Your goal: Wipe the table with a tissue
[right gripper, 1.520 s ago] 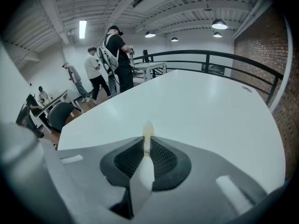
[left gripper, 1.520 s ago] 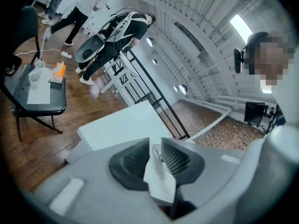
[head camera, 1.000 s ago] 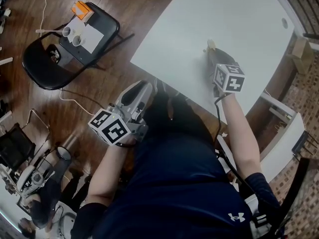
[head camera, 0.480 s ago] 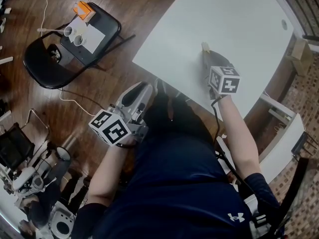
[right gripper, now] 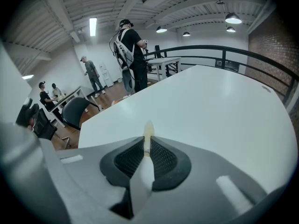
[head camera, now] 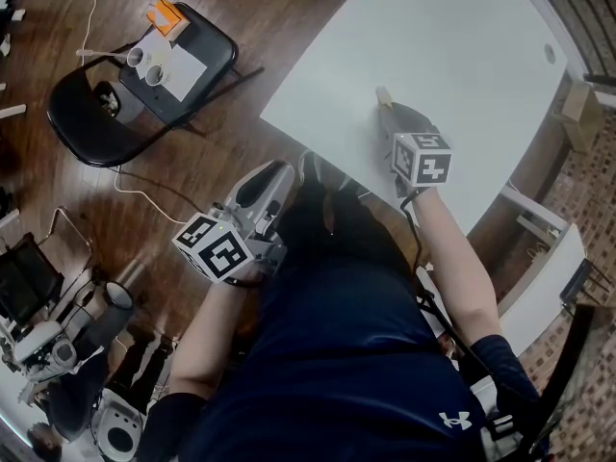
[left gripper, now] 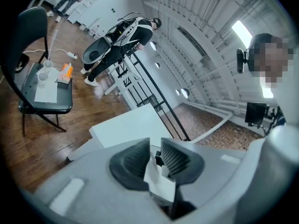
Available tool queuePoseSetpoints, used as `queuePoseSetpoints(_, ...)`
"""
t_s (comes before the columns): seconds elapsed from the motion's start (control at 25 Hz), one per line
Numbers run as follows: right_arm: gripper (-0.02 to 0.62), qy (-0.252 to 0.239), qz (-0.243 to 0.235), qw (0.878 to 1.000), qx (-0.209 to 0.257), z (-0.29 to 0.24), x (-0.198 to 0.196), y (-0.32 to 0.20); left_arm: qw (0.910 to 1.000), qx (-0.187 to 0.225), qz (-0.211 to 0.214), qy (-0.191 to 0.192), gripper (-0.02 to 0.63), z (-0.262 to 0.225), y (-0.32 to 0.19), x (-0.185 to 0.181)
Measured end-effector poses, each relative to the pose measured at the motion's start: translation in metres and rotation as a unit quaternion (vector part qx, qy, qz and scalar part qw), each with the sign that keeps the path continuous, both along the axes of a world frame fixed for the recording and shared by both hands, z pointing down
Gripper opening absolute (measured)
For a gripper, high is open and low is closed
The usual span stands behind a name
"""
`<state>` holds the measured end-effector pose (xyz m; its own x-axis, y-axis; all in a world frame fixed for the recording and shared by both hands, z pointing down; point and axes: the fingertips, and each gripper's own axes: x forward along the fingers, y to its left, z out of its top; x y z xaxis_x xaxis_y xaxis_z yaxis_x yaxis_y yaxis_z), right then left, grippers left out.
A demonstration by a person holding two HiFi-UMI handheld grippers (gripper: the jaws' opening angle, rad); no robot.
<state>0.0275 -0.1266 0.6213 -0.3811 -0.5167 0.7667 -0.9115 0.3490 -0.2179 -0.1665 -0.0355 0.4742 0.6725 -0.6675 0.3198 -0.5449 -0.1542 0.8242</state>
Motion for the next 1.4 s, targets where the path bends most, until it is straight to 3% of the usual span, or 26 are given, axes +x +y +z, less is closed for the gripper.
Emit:
queuePoseSetpoints(1.04, 0.044, -0.052, -0.073, 0.996, -0.026, 0.0, -0.07, 0.043, 0.9999, 0.008, -0.005, 0.0, 0.074, -0.008, 0.02, 0.012)
queuePoseSetpoints(1.4, 0.044, -0.117, -0.045, 0.992, 0.004, -0.038, -0.073, 0.036, 0.9999, 0.014, 0.002, -0.005, 0.074, -0.018, 0.017, 0.014)
